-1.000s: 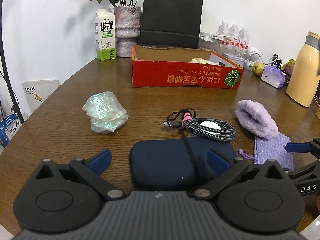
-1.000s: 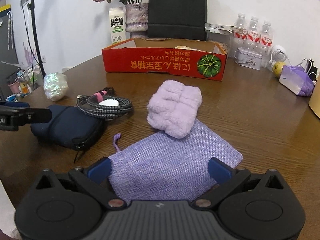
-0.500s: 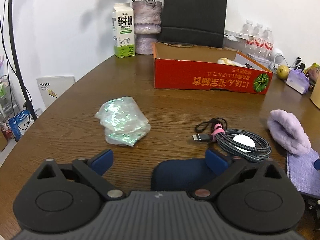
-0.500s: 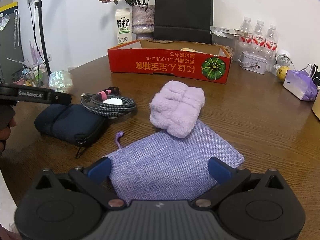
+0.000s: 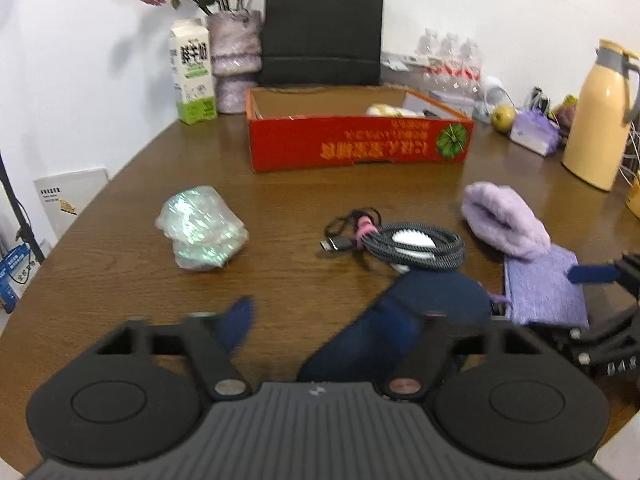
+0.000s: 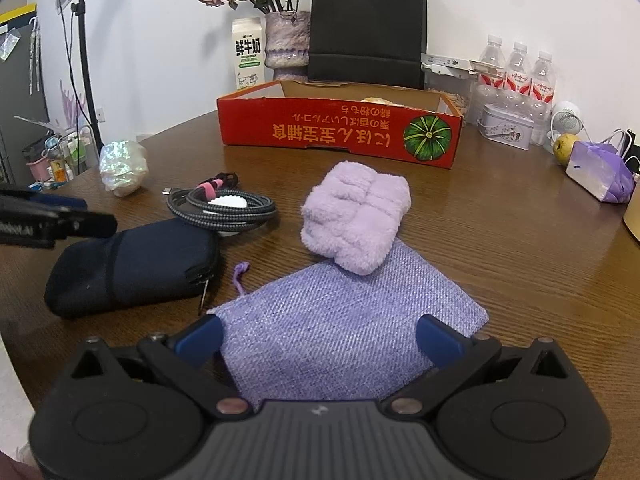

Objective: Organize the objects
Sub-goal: 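Lower the left gripper onto the navy blue zip pouch and close it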

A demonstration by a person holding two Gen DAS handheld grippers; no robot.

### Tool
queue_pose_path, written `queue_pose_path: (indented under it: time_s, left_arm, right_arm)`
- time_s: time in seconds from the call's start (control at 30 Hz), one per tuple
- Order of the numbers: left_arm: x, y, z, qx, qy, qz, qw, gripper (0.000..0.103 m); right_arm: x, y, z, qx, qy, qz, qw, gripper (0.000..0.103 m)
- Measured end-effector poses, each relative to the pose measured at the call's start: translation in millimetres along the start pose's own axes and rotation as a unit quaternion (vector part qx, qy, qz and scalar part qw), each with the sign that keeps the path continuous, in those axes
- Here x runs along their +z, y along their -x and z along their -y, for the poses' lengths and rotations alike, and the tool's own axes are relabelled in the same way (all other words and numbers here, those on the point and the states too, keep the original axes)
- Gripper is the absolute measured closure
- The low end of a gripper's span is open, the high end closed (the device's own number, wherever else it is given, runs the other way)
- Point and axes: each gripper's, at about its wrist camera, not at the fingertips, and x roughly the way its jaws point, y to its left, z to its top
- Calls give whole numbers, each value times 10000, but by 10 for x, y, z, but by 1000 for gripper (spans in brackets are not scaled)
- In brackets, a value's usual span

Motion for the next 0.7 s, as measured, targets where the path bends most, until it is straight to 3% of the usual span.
queue_pose_path:
  time_s: [0.17,0.37,0.7]
  left_arm:
    - [71,-86,-94,59,160,75,9998,11]
    - [25,-259,-83,105,143,-199,9996,26]
    - [-127,-211,-43,29,97,-456,9989,29]
  right_arm:
    - [-20,57,-26,-66,-9,85,9999,1]
    - [74,98,-12,-197,-234,353,9989,1]
    - [54,-47,5,-116,-262,24,9996,1]
